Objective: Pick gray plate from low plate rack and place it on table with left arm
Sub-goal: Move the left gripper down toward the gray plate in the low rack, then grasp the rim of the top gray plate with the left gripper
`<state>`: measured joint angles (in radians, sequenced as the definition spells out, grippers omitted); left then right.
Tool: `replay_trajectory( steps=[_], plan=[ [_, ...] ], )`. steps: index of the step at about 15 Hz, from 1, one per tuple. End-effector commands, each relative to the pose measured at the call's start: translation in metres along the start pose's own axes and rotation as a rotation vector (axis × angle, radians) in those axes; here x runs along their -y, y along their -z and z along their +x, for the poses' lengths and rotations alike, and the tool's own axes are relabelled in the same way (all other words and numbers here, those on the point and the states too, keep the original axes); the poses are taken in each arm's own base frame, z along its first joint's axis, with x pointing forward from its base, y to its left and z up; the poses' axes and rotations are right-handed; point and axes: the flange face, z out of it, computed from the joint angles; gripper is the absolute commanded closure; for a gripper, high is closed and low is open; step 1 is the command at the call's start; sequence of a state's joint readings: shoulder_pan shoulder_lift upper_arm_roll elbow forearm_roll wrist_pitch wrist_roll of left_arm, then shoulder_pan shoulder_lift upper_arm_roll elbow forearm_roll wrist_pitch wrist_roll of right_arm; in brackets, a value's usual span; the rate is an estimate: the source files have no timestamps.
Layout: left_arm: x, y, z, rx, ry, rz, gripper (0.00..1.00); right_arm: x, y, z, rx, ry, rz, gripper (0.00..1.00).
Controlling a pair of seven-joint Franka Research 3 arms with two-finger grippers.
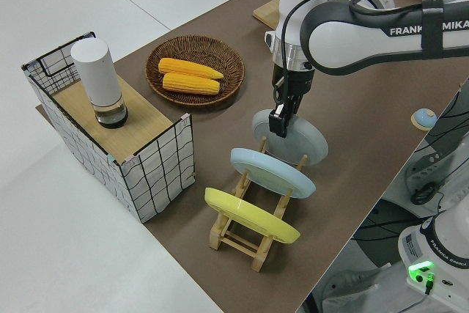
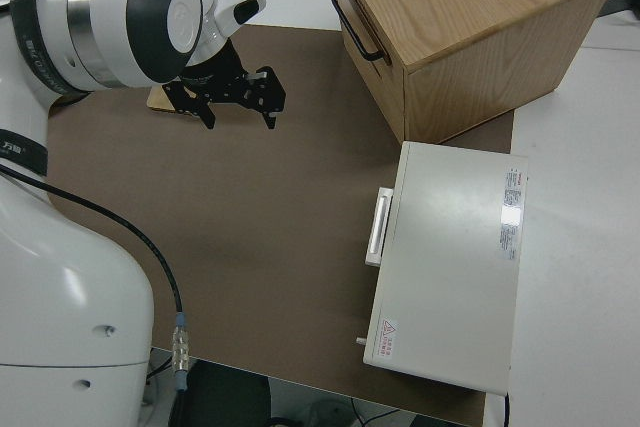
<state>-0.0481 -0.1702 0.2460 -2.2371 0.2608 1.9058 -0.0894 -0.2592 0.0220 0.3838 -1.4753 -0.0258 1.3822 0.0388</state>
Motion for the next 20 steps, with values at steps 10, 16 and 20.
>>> replay_trajectory(
  steps=[10,16,20],
  plan=[
    [0.002,0.056,-0.003,0.001,-0.029,0.008,0.93,-0.002,0.003,-0.002,0.001,-0.015,-0.005,0.017],
    [0.013,0.12,-0.008,-0.011,-0.033,0.011,0.93,-0.002,0.003,-0.002,0.001,-0.015,-0.005,0.017],
    [0.004,0.158,-0.018,-0.034,-0.052,0.015,0.93,-0.002,0.003,-0.002,0.003,-0.015,-0.007,0.017]
  ],
)
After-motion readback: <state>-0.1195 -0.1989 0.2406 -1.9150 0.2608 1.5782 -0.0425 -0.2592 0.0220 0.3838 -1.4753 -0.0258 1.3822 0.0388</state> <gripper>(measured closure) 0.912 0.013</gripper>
